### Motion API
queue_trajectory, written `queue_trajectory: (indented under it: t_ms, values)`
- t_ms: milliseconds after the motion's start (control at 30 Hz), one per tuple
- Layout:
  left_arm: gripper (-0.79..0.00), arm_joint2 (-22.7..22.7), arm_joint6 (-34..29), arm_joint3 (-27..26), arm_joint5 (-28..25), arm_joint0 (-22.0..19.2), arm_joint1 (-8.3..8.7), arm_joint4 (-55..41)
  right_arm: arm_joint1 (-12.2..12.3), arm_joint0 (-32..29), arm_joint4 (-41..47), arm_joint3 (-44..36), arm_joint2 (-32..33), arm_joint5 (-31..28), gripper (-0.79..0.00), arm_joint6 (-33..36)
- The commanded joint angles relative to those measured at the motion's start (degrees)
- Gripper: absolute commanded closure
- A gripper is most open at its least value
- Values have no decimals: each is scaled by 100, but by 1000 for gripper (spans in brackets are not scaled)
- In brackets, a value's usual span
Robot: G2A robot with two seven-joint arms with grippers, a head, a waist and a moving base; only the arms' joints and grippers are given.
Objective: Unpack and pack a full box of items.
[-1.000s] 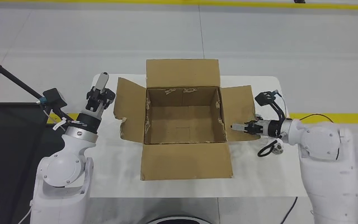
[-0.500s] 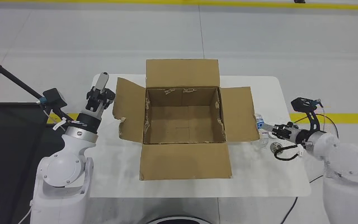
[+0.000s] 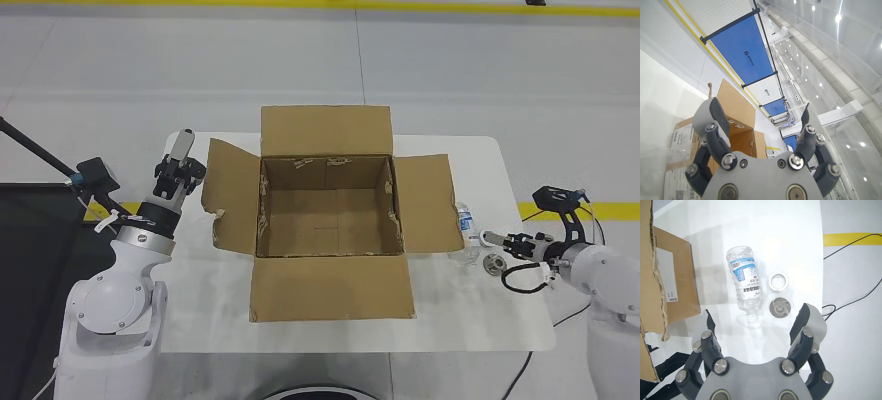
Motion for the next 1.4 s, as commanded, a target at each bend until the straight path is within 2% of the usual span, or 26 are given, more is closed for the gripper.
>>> queue_trajectory:
  t_ms: [0, 167, 333, 567, 733, 833, 1033, 1300, 1367]
  values:
    - [-785, 0, 0, 0, 0, 0, 0, 0, 0, 0, 0, 0, 0, 0, -785, 0]
    - [-785, 0, 0, 0, 0, 0, 0, 0, 10, -68, -71, 220, -256, -387, -785, -308]
    - [-785, 0, 0, 0, 0, 0, 0, 0, 57, 161, 30, 671, -445, -923, -785, -227]
    - [-785, 0, 0, 0, 0, 0, 0, 0, 84, 489, -73, 1074, -892, -1220, -785, -296]
    - [-785, 0, 0, 0, 0, 0, 0, 0, 83, 783, -192, 1395, -1275, -1235, -702, -336]
    - [-785, 0, 0, 0, 0, 0, 0, 0, 78, 948, -281, 1563, -1486, -1188, -693, -332]
    - [-785, 0, 0, 0, 0, 0, 0, 0, 77, 1222, -378, 1853, -1802, -1194, -616, -261]
    - [-785, 0, 0, 0, 0, 0, 0, 0, 79, 1405, -577, 1972, -2137, -1119, -480, -177]
    - [-785, 0, 0, 0, 0, 0, 0, 0, 79, 1440, -653, 1981, -2211, -1068, -468, -153]
